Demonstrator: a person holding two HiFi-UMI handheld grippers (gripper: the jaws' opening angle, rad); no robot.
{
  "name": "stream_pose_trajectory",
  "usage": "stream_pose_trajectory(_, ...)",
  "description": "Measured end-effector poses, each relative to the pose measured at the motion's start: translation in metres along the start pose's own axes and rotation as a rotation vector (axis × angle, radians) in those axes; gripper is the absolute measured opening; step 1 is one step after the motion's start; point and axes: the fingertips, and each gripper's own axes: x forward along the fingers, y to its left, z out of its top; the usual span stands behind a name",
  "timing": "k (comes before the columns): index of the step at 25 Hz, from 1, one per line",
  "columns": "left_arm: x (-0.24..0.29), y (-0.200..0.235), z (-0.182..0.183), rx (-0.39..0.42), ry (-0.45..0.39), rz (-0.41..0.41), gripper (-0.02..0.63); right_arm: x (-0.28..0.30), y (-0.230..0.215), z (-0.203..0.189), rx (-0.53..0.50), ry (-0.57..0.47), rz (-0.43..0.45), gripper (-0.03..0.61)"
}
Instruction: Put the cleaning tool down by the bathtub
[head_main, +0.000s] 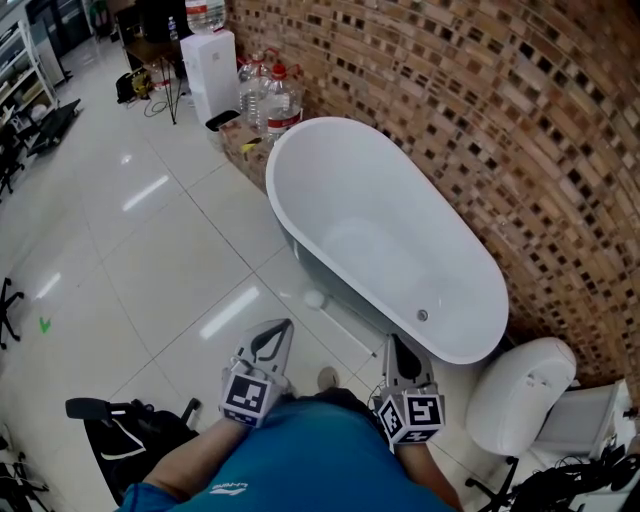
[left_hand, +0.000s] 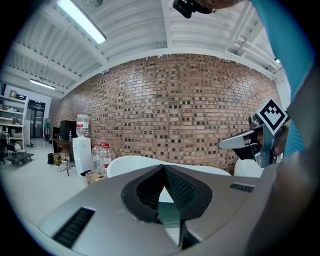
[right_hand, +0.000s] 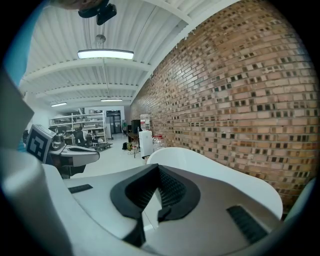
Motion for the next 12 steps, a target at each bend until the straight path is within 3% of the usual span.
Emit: stream_pose_trajectory(12,-0.02,0.024,-0.011,-0.01,-0.01,-0.007,0.003,0.003,0.032,-0.007,0.003,0.0,-0.019,0.0)
